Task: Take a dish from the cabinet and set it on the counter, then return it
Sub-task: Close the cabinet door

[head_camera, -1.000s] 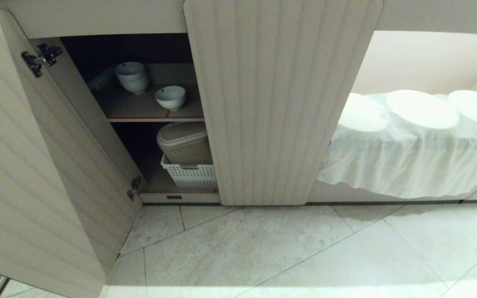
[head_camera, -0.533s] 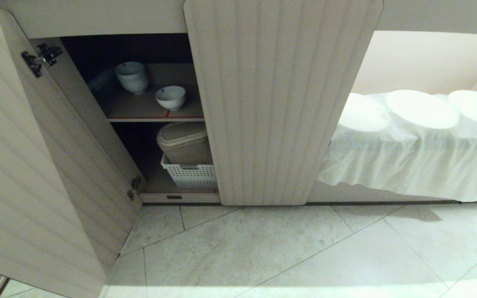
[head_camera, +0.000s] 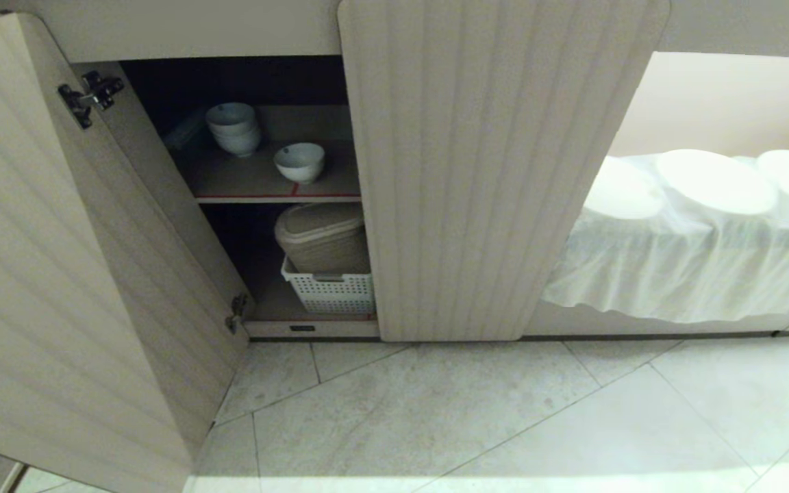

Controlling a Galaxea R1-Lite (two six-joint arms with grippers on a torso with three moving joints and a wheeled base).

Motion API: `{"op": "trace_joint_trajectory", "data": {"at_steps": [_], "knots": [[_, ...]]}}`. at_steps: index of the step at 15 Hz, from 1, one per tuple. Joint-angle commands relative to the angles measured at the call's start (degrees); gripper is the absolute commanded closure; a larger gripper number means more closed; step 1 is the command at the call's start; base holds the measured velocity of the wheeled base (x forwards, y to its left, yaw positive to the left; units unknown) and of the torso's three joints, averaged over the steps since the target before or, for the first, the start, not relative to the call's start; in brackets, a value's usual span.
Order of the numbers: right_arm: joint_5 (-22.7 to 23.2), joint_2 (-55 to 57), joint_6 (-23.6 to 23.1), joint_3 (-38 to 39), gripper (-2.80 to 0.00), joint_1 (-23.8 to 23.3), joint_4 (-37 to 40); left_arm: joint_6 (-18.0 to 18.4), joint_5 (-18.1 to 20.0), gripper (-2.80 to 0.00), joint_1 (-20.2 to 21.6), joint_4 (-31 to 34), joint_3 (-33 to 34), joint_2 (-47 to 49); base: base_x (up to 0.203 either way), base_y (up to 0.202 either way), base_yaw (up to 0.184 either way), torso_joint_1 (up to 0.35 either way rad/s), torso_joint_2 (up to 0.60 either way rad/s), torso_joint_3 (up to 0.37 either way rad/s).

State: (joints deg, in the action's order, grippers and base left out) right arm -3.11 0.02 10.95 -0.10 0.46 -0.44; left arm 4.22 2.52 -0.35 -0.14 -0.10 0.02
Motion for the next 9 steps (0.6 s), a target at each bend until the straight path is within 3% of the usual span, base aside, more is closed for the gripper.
{"op": "trace_joint_trajectory", "data": {"at_steps": [1, 9], "knots": [[-0.03, -0.02, 0.04, 0.01, 0.0, 0.06, -0.03, 0.0, 0.03, 0.0, 0.0, -0.04, 0.01, -0.02, 0.0, 0.202, 0.001, 0.0, 0.0, 0.003], [0.03, -0.02, 0.04, 0.01, 0.0, 0.06, -0.08, -0.08, -0.05, 0.0, 0.0, -0.04, 0.01, -0.02, 0.0, 0.197, 0.0, 0.001, 0.0, 0.003]]}}
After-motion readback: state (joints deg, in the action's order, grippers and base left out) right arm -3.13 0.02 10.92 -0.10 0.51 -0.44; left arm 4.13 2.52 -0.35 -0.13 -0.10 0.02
